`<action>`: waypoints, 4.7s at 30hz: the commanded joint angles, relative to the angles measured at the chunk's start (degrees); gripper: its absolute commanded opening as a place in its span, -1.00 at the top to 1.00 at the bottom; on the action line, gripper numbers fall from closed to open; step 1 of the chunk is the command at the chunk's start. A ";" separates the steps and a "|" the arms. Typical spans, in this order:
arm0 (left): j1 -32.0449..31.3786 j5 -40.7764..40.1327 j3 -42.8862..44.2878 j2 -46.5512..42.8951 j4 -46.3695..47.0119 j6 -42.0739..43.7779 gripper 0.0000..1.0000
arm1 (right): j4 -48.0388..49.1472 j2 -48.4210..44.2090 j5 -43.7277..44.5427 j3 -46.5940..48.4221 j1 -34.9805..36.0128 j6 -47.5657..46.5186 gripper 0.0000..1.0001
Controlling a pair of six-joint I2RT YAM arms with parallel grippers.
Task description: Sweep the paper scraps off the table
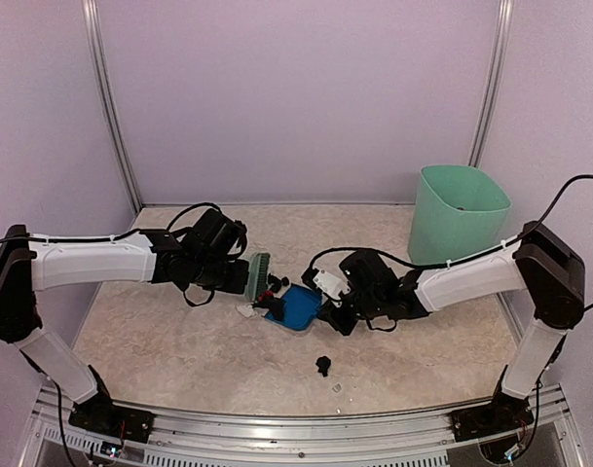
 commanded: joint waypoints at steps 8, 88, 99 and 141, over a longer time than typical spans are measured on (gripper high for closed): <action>-0.61 12.89 2.06 -3.64 -0.03 2.87 0.97 | 7.29 2.82 2.06 -0.72 0.38 -2.27 1.00; -0.82 -8.49 -1.84 -16.85 3.15 1.72 0.97 | 45.06 6.27 8.86 -15.81 -2.08 6.43 1.00; 4.18 -7.91 -8.67 -24.81 6.26 1.26 0.97 | 40.84 -2.18 9.91 -14.31 -2.10 7.54 1.00; 4.21 -5.19 -10.77 -24.43 8.87 1.61 0.97 | 0.32 -41.14 6.26 1.12 -30.90 34.91 1.00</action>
